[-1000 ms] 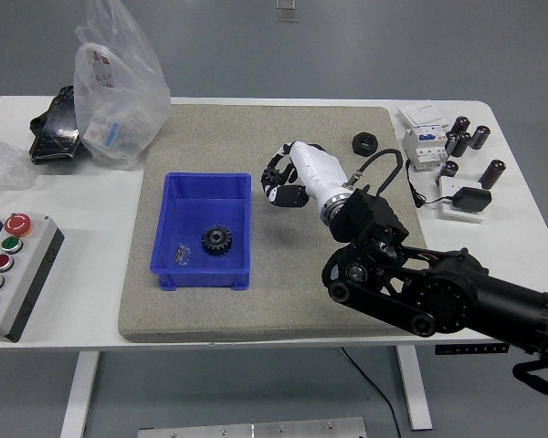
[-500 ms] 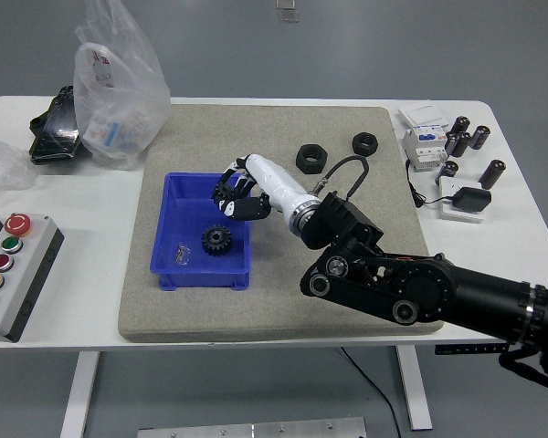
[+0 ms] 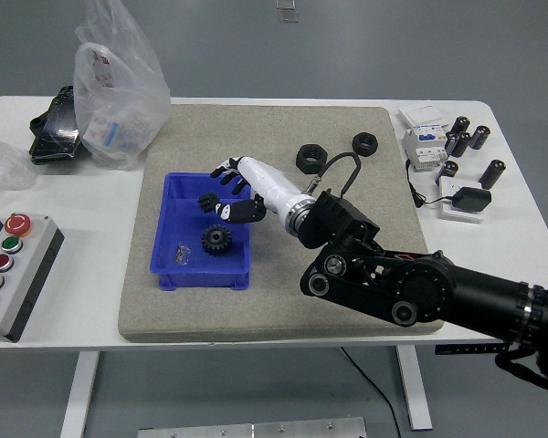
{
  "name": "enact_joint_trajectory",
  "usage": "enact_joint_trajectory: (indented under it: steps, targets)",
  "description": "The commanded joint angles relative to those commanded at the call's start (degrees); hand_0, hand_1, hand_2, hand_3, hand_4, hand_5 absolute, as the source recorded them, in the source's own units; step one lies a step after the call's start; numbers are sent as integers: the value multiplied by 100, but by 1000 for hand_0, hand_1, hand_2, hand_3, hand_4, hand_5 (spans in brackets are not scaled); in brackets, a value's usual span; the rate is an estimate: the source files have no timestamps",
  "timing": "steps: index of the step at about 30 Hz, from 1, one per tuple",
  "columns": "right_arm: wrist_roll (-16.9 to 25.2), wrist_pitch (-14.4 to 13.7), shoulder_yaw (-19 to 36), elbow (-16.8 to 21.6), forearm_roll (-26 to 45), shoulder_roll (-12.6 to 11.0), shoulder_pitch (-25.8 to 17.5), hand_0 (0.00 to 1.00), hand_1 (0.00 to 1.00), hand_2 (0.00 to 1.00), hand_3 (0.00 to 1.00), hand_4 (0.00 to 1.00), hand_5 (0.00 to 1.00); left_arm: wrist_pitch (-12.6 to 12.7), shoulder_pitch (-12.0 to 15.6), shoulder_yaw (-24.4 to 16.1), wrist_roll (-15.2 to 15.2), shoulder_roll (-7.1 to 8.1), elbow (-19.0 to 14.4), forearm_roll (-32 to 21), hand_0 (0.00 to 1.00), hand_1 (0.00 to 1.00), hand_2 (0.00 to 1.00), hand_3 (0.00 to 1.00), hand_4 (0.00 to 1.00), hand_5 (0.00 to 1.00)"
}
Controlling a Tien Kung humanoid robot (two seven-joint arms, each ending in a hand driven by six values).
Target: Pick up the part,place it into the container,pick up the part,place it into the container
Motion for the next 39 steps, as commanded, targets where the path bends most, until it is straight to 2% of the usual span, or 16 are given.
enact_joint_trajectory:
  steps: [6,8,11,15,16,17,20,21,26,27,31,39]
  targets:
    - [-101,36,88,5,-162,-18,-48,264,659,795,868,734,152,-2,2,-4,1,1,0,5,692,549,542,622,539,74]
    - [-131,-47,221,29,-321,-53,-117,264,659,795,868,734,152,-2,7,-8,-1,-4,0,13,692,549,542,622,539,74]
    - [-97,-325,585,110,-583,-185,-345,266,643,766,843,738,157,-2,16,-11,-11,-23,0,14,692,549,542,622,539,73]
    - [239,-782,1186,241,-605,-448,-805,266,643,766,843,738,157,6,42,-25,-21,-61,0,4,692,549,542,622,539,73]
    - [353,-883,1341,260,-515,-501,-918,374,646,729,749,726,211,8,51,-35,-18,-69,0,10,692,549,542,622,536,70]
    - [531,-1007,1570,284,-366,-573,-1087,374,646,729,749,726,211,10,62,-45,-15,-79,0,13,692,549,542,622,536,70]
    - [971,-1071,2109,290,25,-717,-1483,374,646,729,749,726,211,10,73,-48,-23,-97,0,-6,692,549,542,622,536,70]
    - [1128,-1058,2278,265,177,-753,-1608,660,693,730,716,702,291,11,73,-38,-33,-100,0,-25,692,549,542,622,536,69]
    - [2078,-777,3174,203,1115,-878,-2312,660,693,730,716,702,291,-6,73,2,-74,-97,0,-65,692,549,542,622,536,69]
    - [2261,-719,3328,209,1293,-895,-2440,742,715,734,707,700,361,-9,76,8,-82,-96,0,-71,692,549,542,622,537,72]
    - [3042,-470,3957,210,2063,-956,-2989,742,715,734,707,700,361,-2,104,-118,-53,-93,0,82,692,549,542,622,537,72]
    - [4270,-40,4761,98,3406,-1019,-3876,764,723,733,698,707,390,16,152,-308,-6,-29,0,288,693,549,542,621,537,73]
